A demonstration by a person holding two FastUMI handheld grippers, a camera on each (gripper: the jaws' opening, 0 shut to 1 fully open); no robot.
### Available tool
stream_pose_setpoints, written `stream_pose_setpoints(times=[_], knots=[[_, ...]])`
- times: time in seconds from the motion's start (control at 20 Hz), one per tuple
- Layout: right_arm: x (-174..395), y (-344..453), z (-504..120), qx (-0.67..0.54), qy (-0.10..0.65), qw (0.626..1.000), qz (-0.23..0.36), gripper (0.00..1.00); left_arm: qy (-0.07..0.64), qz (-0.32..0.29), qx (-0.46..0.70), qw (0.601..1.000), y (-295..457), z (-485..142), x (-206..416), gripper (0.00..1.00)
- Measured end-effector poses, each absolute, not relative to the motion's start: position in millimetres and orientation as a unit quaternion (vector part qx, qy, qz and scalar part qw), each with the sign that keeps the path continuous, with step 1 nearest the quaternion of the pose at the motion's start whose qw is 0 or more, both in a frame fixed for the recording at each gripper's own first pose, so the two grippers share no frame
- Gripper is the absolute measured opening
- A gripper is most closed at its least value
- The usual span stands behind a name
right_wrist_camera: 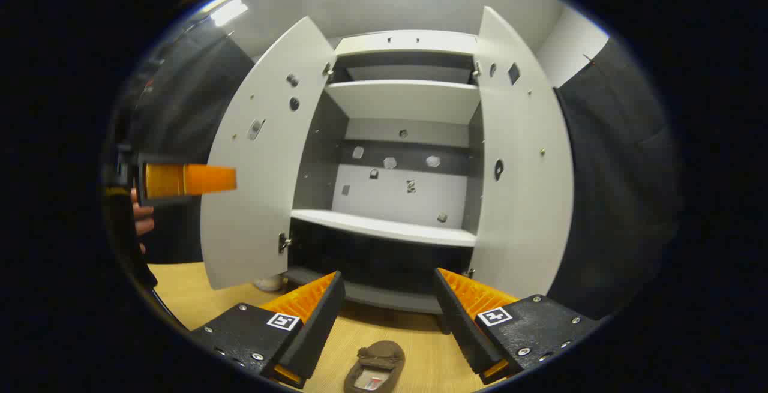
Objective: Grab one shoe with the right hand and put it into the shoe cabinet, grab the other shoe with the left hand and put it into the shoe cabinet; then close the right door with the right hand and the left door with the left hand.
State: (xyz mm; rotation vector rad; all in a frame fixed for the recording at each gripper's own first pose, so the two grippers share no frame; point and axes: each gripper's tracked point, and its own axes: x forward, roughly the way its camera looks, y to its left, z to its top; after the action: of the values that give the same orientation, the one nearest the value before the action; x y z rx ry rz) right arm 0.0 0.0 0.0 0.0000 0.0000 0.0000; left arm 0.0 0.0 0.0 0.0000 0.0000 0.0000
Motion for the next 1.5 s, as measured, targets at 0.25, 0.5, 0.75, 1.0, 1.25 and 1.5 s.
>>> stream_pose_setpoints(times=[0.25,0.5,0.75,1.0,1.25,1.5], knots=[[14.8,66.6,-36.7,0.059,0.026,0.996,0.058,0.92,0.007,-0.008,0.030,1.000,9.2,4.5,-12.1,0.99],[-6.8,115.4,0.5,0.076,0.024,0.992,0.094,0.92,0.005,0.008,0.043,0.999,23.5,11.5,-21.6,0.99],[-23.6,113.0,42.0,0.086,0.011,0.992,0.089,0.93,0.015,0.015,0.047,0.999,29.0,6.0,-23.1,0.96],[-27.3,91.5,21.7,0.067,0.026,0.995,0.070,0.93,0.015,0.014,0.048,0.999,23.7,3.5,-23.0,0.96],[-23.1,69.0,-1.7,0.070,0.048,0.995,0.057,0.93,0.022,0.019,0.039,0.999,19.5,-6.0,-23.4,0.99],[-11.9,59.6,-18.1,0.066,0.058,0.994,0.063,0.93,0.028,0.030,0.043,0.998,17.6,-13.2,-23.7,0.96]])
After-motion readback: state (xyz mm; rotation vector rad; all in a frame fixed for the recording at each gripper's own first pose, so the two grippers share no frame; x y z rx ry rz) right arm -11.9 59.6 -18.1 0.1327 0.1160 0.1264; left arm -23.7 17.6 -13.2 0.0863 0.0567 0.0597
